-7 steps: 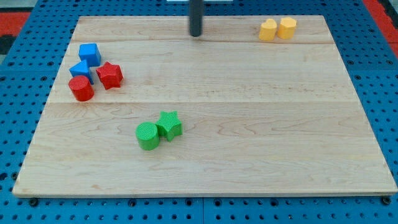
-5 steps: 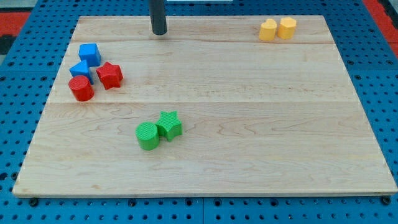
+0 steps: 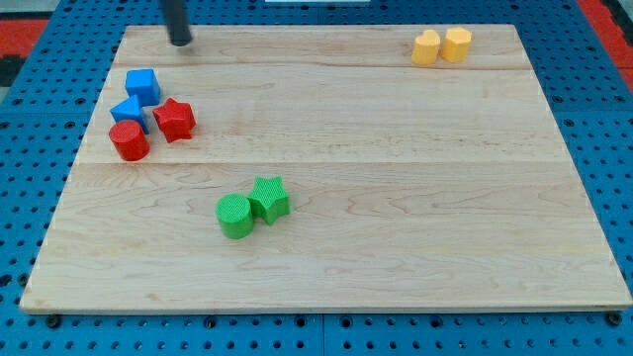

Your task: Push the blue cube to the right side of the board

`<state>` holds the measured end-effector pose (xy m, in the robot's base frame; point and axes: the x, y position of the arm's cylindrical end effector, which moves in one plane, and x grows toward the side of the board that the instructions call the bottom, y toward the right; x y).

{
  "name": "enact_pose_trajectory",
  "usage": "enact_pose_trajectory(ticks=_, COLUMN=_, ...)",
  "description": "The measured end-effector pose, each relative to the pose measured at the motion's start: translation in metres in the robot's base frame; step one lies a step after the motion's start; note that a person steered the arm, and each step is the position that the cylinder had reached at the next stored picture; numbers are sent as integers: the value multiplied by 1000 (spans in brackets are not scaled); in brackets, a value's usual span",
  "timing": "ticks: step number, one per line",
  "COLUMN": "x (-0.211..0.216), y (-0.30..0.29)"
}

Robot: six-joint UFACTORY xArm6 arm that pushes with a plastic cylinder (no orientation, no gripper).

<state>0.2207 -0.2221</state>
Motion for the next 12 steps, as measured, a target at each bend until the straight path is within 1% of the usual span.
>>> enact_pose_trajectory(ticks=1, x=-6, y=-54)
enact_pose_trajectory(ticks=2, x=-9, y=-82)
enact_pose_trajectory(ticks=8, x=12, y=-82)
enact_pose_trajectory(ticks=10, x=41, y=-82)
enact_pose_trajectory(ticks=11, x=76, y=-73)
enact_pose_trajectory(ticks=12, x=120, y=-61)
